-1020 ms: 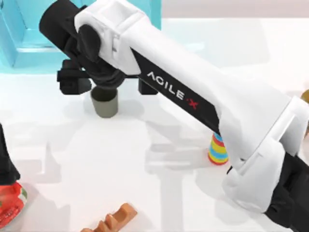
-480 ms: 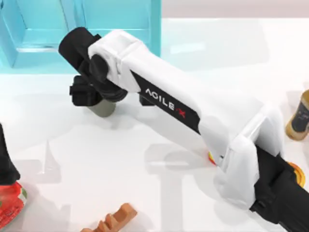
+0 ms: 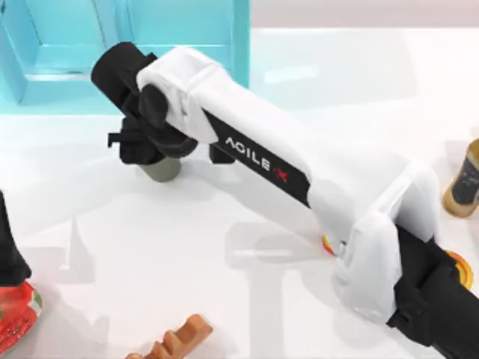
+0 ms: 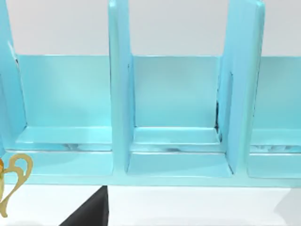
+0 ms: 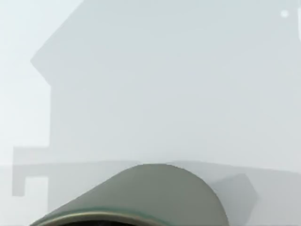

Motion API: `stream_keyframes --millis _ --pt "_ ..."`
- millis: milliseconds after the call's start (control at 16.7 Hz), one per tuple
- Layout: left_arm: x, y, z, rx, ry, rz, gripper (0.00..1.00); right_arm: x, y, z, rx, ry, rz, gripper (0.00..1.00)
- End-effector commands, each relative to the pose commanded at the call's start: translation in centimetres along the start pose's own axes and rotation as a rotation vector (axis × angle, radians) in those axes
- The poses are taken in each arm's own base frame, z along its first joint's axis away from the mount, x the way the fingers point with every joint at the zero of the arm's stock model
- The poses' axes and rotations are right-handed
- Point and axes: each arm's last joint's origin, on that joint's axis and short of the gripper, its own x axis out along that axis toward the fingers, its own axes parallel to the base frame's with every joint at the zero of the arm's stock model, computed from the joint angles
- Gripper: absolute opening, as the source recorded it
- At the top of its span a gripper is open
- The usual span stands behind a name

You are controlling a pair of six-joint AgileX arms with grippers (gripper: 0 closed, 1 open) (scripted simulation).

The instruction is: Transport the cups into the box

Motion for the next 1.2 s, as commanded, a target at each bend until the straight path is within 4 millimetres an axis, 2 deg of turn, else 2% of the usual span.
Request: stream_keyframes --millis 480,960,1200 --pt "0.0 0.0 0.0 0.0 0.0 0.0 1.0 0.0 0.0 0.0 0.0 0.0 0.0 0.02" --pt "0.0 0.0 0.0 0.0 0.0 0.0 1.0 0.0 0.0 0.0 0.0 0.0 0.0 0.0" --pt "0.0 0.0 0.0 0.0 0.0 0.0 1.0 -0.96 -0.27 0.65 0.001 -0.01 0.009 0.0"
